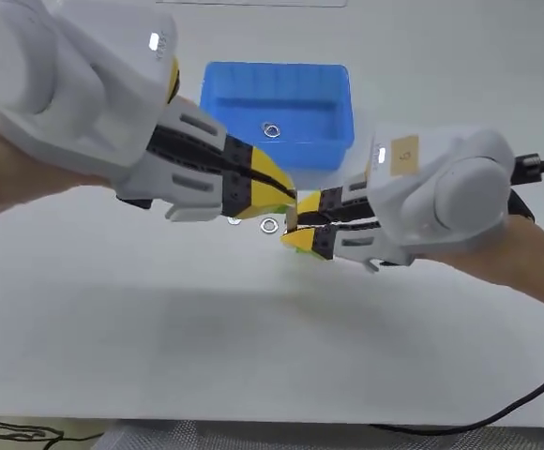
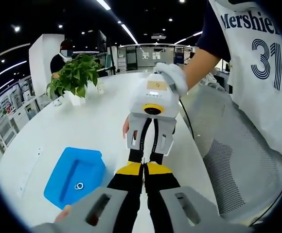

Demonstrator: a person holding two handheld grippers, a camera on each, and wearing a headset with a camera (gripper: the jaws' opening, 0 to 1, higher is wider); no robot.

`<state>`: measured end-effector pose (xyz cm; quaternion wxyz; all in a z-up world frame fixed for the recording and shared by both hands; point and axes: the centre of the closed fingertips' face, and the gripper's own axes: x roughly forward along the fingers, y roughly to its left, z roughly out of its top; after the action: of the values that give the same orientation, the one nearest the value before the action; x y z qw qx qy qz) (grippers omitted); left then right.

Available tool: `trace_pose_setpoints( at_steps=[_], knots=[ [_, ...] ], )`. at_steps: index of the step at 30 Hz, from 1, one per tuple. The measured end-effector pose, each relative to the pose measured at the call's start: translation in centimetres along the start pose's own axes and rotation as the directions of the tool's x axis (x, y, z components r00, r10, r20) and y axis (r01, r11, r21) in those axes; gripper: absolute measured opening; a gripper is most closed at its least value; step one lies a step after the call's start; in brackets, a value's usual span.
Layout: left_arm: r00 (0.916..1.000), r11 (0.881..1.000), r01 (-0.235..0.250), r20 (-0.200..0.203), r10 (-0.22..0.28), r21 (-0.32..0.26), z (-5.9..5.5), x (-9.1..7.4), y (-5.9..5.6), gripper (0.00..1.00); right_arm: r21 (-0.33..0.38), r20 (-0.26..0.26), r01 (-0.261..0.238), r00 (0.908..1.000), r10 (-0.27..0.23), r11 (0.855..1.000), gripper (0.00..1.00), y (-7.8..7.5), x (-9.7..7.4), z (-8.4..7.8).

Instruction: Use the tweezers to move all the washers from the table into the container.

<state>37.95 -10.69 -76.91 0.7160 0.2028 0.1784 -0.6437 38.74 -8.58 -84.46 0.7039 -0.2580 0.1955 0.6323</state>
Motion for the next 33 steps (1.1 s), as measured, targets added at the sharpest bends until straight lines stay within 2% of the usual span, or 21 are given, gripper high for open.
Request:
trace_pose_setpoints(
  at_steps=[6, 13, 17, 21, 22, 27, 33],
  knots=[
    [0.9998, 0.999, -0.019, 0.007, 0.019, 0.028, 1.4, -1.3, 0.6, 0.05, -0.016, 0.023, 0.021, 0.9995, -0.020, 1.000, 0.10, -0.8, -0.7, 1.9],
    [0.9978, 0.995, -0.062, 0.028, 0.060, 0.081, 3.6, -2.9, 1.9, 0.05, -0.061, 0.042, 0.069, 0.9969, -0.066, 0.996, 0.10, -2.7, -2.0, 4.4],
    [0.9960, 0.991, -0.084, 0.038, 0.080, 0.109, 4.6, -3.6, 2.6, 0.05, -0.092, 0.039, 0.081, 0.9962, -0.078, 0.992, 0.10, -3.7, -2.5, 5.3],
    [0.9951, 0.987, -0.094, 0.044, 0.089, 0.127, 5.1, -4.1, 3.4, 0.05, -0.118, 0.043, 0.095, 0.9950, -0.090, 0.988, 0.10, -4.7, -2.8, 6.3],
    [0.9949, 0.987, -0.094, 0.047, 0.089, 0.129, 5.2, -4.1, 3.6, 0.05, -0.128, 0.040, 0.097, 0.9949, -0.093, 0.987, 0.10, -5.4, -2.5, 6.1],
    [0.9945, 0.985, -0.099, 0.048, 0.093, 0.144, 5.3, -4.3, 4.3, 0.05, -0.147, 0.033, 0.098, 0.9950, -0.094, 0.984, 0.10, -6.4, -2.5, 6.6],
    [0.9936, 0.980, -0.109, 0.049, 0.102, 0.166, 5.4, -4.3, 5.9, 0.05, -0.155, 0.031, 0.104, 0.9945, -0.100, 0.982, 0.10, -7.9, -2.1, 6.7]
  ],
)
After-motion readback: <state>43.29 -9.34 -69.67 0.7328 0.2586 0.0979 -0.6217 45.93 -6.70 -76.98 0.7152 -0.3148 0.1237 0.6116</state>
